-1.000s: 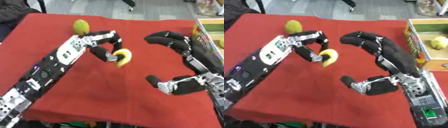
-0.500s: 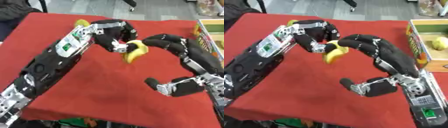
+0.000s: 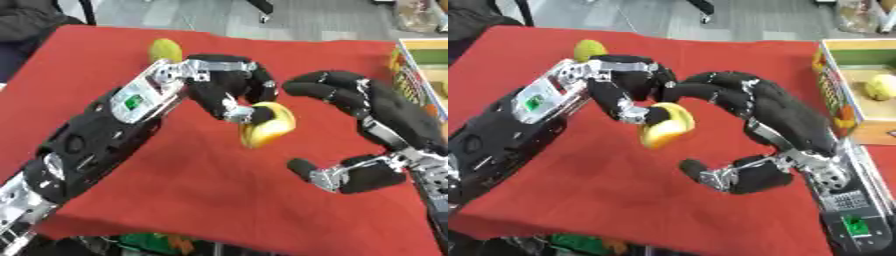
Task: Pick up the objects with one hand, pass them to the other hand, and then place them into the box on the other side of the table.
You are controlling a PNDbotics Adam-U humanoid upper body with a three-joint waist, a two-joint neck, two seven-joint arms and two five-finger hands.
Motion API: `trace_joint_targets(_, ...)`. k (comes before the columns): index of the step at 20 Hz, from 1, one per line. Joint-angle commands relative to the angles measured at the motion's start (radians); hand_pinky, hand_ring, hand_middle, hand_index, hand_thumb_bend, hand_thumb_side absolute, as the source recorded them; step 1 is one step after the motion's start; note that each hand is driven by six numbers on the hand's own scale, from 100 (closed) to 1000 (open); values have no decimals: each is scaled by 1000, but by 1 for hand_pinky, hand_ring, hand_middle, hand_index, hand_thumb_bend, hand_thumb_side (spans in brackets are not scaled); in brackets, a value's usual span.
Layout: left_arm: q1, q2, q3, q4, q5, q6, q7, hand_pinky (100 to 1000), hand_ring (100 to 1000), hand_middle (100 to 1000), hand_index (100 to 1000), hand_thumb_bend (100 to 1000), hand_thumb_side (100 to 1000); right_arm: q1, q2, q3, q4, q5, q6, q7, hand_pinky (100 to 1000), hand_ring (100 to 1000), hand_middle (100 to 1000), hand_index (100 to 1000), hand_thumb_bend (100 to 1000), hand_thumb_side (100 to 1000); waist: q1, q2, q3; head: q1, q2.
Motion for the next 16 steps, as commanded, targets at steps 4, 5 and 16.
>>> trace_joint_targets(4, -3, 39, 10, -36, 14, 1, -13, 603, 370, 312, 379, 201, 274, -15, -14, -10, -24, 62, 5, -35, 756, 728, 737, 879, 346, 400, -6, -14, -1, 0, -2)
trace_joint_targets(5, -3, 39, 11, -42, 19, 3, -12, 603, 370, 311, 378, 201, 274, -15, -14, -9, -24, 68, 6, -42, 750, 710, 700, 854, 341, 389, -6, -14, -1, 1, -2)
trace_joint_targets(16, -34, 8, 7, -92, 60, 20, 2, 605, 369, 309, 376, 198, 275, -18, -13, -1, -16, 90, 9, -82, 737, 675, 623, 773, 336, 395, -6, -17, -2, 3, -2)
